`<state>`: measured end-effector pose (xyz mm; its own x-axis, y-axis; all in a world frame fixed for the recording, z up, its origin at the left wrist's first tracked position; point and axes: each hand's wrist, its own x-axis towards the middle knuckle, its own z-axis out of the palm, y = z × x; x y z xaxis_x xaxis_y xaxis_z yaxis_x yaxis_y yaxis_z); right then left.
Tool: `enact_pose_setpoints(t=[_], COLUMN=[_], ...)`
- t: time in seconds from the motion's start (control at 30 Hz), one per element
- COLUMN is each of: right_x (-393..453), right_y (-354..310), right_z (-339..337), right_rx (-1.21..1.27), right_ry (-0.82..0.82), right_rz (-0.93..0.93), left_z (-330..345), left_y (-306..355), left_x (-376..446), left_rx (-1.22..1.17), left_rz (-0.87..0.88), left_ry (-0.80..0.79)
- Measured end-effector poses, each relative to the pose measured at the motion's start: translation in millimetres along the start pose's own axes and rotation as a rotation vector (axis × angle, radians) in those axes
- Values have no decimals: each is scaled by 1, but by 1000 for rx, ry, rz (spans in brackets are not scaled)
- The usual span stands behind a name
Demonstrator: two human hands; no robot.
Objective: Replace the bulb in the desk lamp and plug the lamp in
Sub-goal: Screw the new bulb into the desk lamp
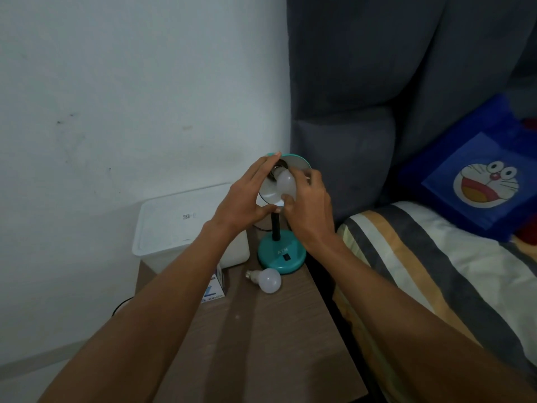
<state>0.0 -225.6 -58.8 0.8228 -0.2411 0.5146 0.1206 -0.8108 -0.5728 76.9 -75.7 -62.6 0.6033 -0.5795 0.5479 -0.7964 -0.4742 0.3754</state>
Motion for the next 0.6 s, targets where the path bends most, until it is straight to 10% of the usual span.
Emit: enact_pose_setpoints(t=[0.6], right_x=[3], right_y=[-4], right_z=[-1], right_rx=[120], right_ry=[-28], right_rz=[125], left_z=[4], left_y=[1], left_x=[1], left_rx=[-27], left_rz=[-12], left_ry=[31])
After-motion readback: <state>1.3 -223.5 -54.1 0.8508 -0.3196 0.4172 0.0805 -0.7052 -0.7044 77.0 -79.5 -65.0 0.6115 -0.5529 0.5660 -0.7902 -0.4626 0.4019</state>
